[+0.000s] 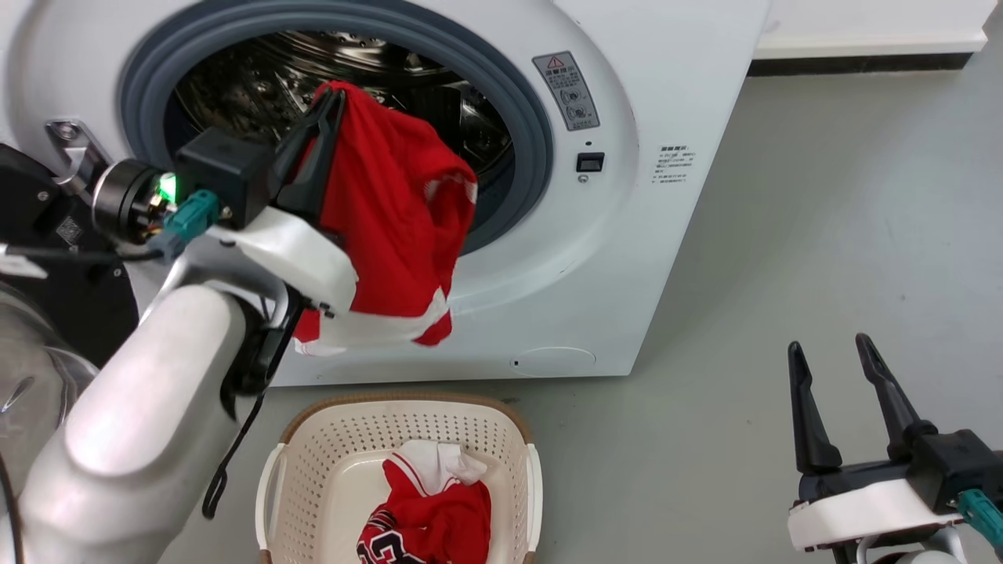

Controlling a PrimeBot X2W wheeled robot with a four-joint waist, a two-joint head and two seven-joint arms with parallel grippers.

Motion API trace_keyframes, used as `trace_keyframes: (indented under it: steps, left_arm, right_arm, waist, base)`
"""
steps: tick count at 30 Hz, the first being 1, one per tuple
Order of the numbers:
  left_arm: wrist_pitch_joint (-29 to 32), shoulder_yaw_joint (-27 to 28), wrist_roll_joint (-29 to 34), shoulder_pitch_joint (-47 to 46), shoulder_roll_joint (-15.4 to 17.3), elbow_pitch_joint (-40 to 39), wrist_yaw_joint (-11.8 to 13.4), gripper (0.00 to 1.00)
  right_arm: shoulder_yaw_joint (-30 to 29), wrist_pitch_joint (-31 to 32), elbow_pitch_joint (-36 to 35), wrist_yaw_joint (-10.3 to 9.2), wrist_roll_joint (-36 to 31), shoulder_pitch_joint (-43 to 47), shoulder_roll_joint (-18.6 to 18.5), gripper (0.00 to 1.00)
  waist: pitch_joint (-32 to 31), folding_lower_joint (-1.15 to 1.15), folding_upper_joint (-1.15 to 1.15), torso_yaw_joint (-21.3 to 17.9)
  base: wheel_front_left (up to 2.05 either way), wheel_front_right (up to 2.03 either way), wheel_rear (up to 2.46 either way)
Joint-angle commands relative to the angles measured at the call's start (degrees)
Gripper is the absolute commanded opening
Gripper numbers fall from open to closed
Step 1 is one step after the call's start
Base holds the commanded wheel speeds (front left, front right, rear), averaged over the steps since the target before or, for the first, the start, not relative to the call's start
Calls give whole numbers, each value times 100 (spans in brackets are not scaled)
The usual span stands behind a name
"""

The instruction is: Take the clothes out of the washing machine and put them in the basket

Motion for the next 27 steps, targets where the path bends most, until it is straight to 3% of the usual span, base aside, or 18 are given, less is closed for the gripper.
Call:
trace_keyframes:
  steps: [1,10,16,24,27]
  left_arm:
    - [25,5,46,93,41,-93,43,0]
    - [437,81,120,879,497,-1922,672,0]
    - [562,-62,77,1557,692,-2582,883,0]
    - [555,-350,-29,2090,727,-2419,807,0]
    - [561,-494,-67,2192,732,-2121,659,0]
  right_arm:
    - [1,-15,6,-4,33,53,2,100]
    - [15,-15,-22,-4,37,98,2,100]
    - [8,-16,-40,-4,-7,2,2,100]
    - [-27,-16,-97,-4,-74,-178,2,100]
    - [-30,-15,-126,-4,-91,-280,2,100]
  waist:
    - [-31,1,0,18]
    - [-35,1,0,74]
    - [112,1,0,92]
    - [484,1,0,143]
    - [716,1,0,133]
  base:
    - [0,0,0]
    - [0,0,0]
    - [0,0,0]
    - [0,0,0]
    - [0,0,0]
